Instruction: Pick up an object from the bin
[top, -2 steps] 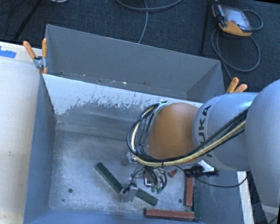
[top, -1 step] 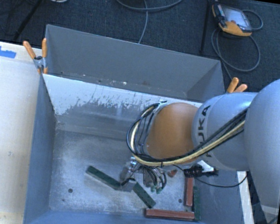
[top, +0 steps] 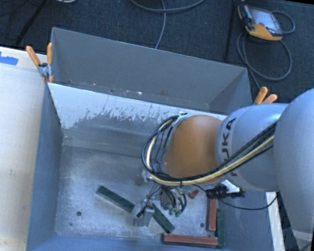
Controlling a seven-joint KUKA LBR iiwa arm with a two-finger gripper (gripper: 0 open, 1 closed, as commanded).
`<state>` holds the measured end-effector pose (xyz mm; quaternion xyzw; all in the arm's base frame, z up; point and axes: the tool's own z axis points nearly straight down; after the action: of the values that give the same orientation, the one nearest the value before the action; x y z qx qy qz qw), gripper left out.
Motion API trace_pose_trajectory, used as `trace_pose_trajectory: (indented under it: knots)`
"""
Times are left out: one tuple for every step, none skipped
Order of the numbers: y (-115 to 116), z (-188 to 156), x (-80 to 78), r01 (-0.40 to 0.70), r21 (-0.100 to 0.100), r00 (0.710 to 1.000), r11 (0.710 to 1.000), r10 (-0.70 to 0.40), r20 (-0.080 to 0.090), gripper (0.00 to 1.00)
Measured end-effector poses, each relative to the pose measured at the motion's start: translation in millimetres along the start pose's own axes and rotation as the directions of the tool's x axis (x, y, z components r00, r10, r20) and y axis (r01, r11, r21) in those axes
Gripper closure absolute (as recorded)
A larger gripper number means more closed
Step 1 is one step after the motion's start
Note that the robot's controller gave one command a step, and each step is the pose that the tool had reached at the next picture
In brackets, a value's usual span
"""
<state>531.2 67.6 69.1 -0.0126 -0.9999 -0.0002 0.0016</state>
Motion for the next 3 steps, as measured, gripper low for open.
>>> trace_pose_trajectory:
  knots:
    - [106,0,-1.4,0.141,-0.003,0.99,0.99,-0.141,0.005,0.0]
    - [37,-1,-24.1,0.575,0.005,0.818,0.818,-0.575,0.003,0.0]
    - [39,-1,-23.5,0.574,0.001,0.819,0.819,-0.574,0.004,1.0]
